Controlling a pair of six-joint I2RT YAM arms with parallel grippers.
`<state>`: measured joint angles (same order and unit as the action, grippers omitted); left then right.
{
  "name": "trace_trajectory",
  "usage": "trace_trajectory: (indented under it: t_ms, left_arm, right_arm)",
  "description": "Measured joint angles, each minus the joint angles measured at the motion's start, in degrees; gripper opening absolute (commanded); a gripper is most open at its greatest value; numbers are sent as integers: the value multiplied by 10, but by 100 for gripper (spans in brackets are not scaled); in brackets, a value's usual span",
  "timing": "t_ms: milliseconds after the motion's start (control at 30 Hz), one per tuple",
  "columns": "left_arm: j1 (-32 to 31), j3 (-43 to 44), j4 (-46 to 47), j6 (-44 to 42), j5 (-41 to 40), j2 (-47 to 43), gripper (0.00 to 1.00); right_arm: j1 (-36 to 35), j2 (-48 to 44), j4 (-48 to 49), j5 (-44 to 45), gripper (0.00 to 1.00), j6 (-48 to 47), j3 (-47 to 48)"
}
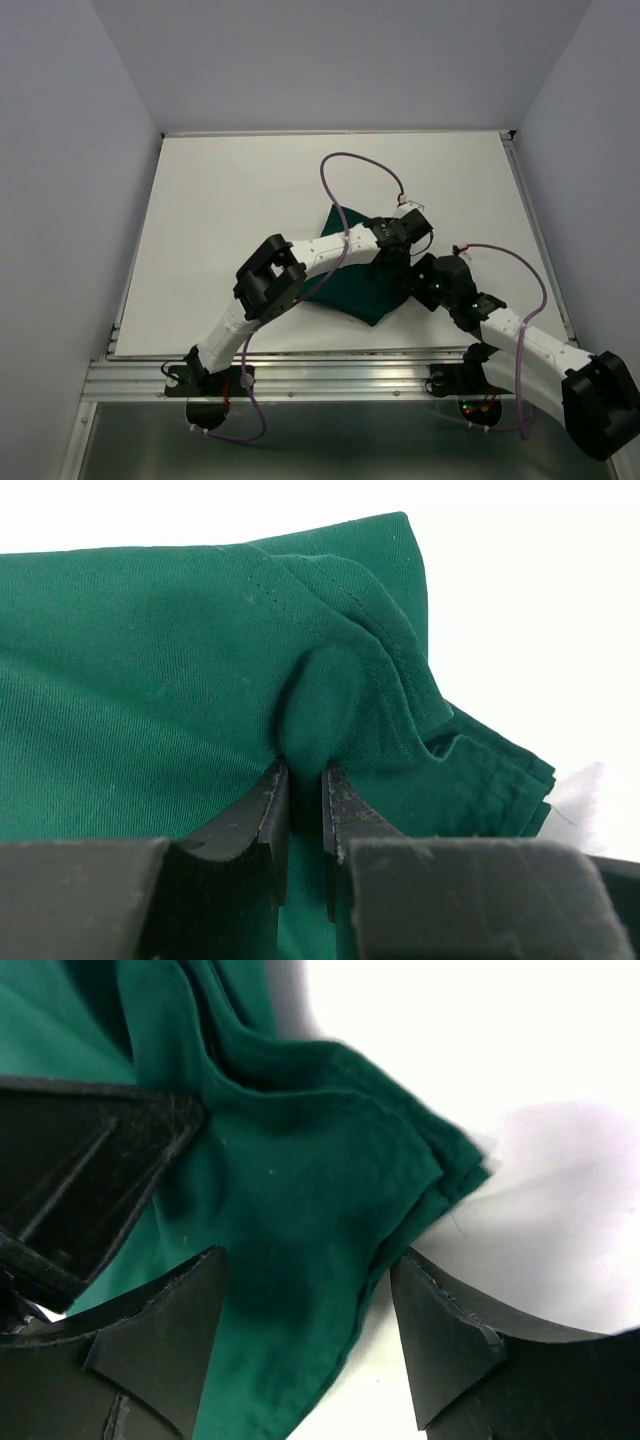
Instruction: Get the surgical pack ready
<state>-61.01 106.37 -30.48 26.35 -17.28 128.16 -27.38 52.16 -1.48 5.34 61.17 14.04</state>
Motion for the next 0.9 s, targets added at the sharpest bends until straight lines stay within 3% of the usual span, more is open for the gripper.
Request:
trace_trajectory:
  t_ms: [100, 200, 233, 333, 367, 633, 900]
  left_arm:
    - [7, -35, 30, -5, 17, -20, 0]
    - [22, -68, 55, -8, 40, -41, 0]
    - [29, -81, 64, -8, 49, -48, 0]
    - [53, -111, 84, -9, 73, -67, 0]
    - [61, -118, 88, -9, 80, -72, 0]
    - [88, -129, 93, -15, 97, -82, 0]
    - [95, -130, 89, -17, 104, -91, 0]
  right_arm:
    - [0, -5, -50, 19, 64, -15, 23]
    - [0, -24, -89, 35, 45, -21, 43]
    - [0, -28, -96, 37, 32, -23, 51]
    - [0, -26, -98, 42, 10, -23, 71]
    - [0, -21, -97, 41, 6, -22, 76]
    - [0, 85, -55, 23, 4, -26, 114]
    - [0, 256, 57, -23, 1, -29, 139]
